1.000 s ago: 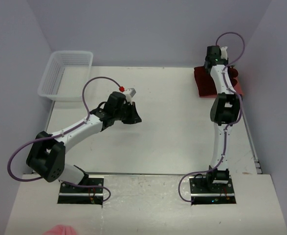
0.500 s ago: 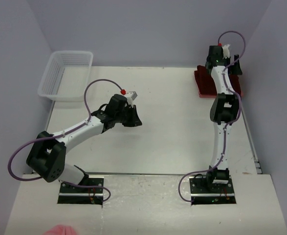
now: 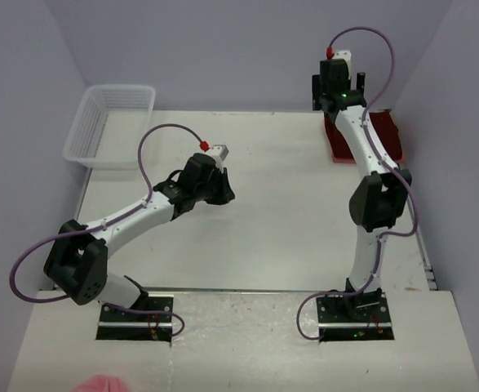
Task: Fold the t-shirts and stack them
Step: Put the neatly folded tshirt into the corner of the board with the right arm
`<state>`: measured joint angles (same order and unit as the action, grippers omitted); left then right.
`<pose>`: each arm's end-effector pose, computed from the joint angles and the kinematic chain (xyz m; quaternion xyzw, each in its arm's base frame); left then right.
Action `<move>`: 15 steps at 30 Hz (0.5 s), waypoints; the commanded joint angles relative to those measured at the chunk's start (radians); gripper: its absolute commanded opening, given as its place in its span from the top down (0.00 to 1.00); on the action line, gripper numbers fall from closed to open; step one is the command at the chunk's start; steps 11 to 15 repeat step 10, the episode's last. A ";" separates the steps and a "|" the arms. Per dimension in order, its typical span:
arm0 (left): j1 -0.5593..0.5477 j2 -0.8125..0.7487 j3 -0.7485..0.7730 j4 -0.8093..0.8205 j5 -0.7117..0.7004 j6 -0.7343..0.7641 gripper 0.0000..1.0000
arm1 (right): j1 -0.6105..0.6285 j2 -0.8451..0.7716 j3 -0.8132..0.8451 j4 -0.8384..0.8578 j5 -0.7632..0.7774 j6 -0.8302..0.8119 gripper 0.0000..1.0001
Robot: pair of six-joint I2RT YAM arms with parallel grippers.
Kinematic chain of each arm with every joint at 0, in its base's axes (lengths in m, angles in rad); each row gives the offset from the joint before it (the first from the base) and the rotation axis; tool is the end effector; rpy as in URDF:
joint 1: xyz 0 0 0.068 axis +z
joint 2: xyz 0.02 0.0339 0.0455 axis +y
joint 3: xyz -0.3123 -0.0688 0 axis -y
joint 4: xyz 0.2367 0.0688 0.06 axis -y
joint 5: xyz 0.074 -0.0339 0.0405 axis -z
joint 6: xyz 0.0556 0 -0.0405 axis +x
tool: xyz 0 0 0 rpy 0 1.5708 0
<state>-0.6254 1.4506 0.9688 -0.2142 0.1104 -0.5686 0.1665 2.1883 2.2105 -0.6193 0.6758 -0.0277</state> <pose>0.2553 -0.1919 0.2842 0.0490 0.9034 -0.2791 0.3217 0.5316 0.0541 0.3674 0.0735 0.8449 -0.2617 0.4606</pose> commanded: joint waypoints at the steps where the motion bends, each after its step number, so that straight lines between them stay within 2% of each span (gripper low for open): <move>1: -0.026 -0.059 0.054 0.022 -0.109 0.073 0.89 | 0.011 -0.222 -0.128 0.033 -0.292 0.199 0.01; 4: -0.043 -0.125 0.035 0.081 -0.254 0.095 0.88 | 0.047 -0.314 -0.307 0.096 -0.366 0.230 0.01; 8: -0.046 -0.170 0.048 0.079 -0.345 0.121 0.87 | 0.064 -0.468 -0.550 0.264 -0.488 0.245 0.01; 10: -0.046 -0.194 0.044 0.081 -0.379 0.128 0.82 | 0.067 -0.536 -0.615 0.259 -0.487 0.261 0.01; 15: -0.046 -0.194 0.044 0.081 -0.379 0.128 0.82 | 0.067 -0.536 -0.615 0.259 -0.487 0.261 0.01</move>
